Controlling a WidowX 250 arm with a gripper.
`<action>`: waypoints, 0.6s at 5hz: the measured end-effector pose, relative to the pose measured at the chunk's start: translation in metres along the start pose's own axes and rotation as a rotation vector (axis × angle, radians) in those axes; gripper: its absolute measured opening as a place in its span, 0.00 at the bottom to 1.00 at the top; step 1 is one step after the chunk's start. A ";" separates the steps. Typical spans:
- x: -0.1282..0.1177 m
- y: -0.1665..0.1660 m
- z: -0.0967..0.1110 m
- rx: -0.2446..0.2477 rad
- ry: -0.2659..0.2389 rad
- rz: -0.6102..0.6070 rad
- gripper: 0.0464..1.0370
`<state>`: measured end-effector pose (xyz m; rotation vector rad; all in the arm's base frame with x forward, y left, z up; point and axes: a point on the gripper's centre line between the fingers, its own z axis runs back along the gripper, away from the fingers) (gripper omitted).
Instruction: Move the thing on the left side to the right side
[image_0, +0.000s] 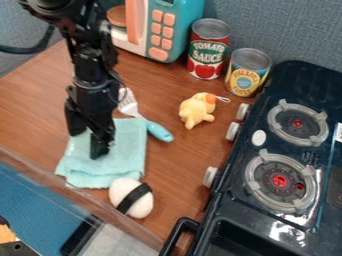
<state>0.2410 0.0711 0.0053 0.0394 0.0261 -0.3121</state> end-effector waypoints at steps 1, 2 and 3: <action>0.010 -0.017 0.001 -0.008 0.001 -0.026 0.96; 0.024 -0.033 0.009 -0.009 -0.001 -0.072 0.96; 0.036 -0.039 0.016 -0.003 -0.019 -0.092 0.96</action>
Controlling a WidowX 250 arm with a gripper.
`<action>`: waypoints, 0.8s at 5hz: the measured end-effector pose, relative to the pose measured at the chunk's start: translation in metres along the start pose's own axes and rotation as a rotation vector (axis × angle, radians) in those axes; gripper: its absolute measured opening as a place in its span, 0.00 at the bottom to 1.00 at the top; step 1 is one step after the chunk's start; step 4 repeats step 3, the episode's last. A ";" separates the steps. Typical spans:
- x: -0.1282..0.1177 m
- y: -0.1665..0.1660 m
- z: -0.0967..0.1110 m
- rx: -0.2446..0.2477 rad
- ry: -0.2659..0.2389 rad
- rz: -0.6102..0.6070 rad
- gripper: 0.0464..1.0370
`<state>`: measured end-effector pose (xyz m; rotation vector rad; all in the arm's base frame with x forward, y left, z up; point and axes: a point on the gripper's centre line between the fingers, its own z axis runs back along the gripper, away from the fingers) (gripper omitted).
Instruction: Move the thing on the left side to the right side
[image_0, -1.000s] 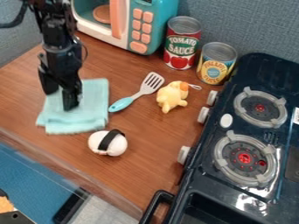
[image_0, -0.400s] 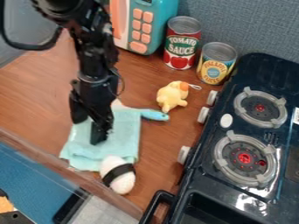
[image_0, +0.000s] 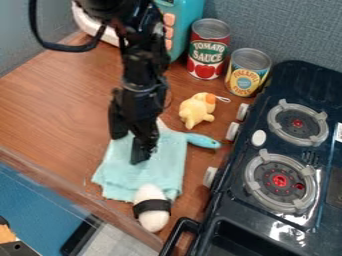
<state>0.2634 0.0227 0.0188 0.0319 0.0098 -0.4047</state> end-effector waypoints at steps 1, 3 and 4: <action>0.001 0.002 0.003 0.020 0.000 0.004 0.96; -0.006 0.014 0.049 0.099 -0.086 0.021 0.96; -0.006 0.014 0.049 0.099 -0.086 0.021 0.96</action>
